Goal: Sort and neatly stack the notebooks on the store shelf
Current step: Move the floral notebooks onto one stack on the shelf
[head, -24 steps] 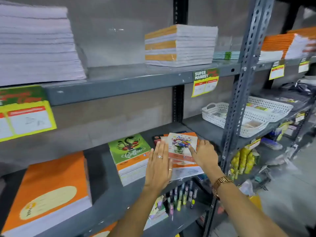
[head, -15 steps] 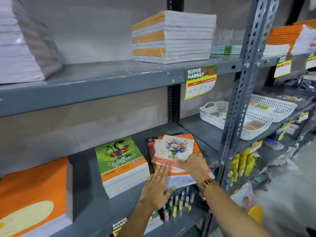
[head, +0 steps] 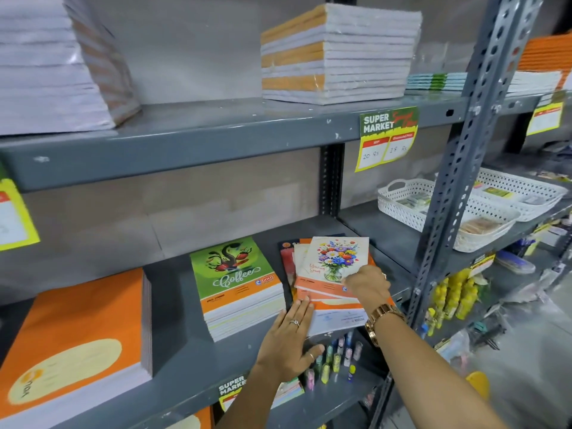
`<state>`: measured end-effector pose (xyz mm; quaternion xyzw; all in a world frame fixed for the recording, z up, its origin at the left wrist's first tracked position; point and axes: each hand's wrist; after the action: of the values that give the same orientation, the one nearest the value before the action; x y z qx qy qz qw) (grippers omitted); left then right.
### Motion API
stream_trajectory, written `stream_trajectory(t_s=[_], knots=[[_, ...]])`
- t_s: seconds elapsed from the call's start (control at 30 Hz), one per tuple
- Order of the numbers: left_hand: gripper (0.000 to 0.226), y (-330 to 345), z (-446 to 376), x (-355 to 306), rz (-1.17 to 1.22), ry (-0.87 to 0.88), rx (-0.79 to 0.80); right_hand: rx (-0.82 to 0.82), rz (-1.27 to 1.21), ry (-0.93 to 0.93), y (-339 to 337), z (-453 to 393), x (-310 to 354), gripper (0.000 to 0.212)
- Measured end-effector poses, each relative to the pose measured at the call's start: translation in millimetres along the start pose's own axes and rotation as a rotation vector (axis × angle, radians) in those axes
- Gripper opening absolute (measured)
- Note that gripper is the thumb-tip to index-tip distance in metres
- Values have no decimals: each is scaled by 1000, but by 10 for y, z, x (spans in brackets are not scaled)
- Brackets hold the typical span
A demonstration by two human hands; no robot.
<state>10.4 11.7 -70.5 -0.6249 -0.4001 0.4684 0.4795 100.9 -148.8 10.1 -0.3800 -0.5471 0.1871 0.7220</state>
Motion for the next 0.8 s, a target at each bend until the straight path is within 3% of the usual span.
stream_trajectory(t_s=[0.13,0.3,0.4,0.6,0.8], knots=[[90,-101,175,55,19,-15,74,-114,-234,-51,-113,167,280,41],[108,-211,464,210,-29,-54,152,-306,-274,-207,-328,533,718,31],[112,-254,613,320,-67,-68,166,-337,-355,-263,-383,678,912,28],[96,-326,907,534,-65,-138,150,-6,-482,-302,0,651,1231,34],[108,-415,1163,601,-16,-183,164,245,-404,-332,581,682,1324,22]])
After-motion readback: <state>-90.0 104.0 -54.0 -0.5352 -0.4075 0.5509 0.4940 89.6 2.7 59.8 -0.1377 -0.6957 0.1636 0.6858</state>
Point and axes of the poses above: each hand's wrist, its own z-axis away from the middle knuckle, its own y-axis out of the palm, x = y × z, and after that the axes turned 8 degrees about -y, right-handed
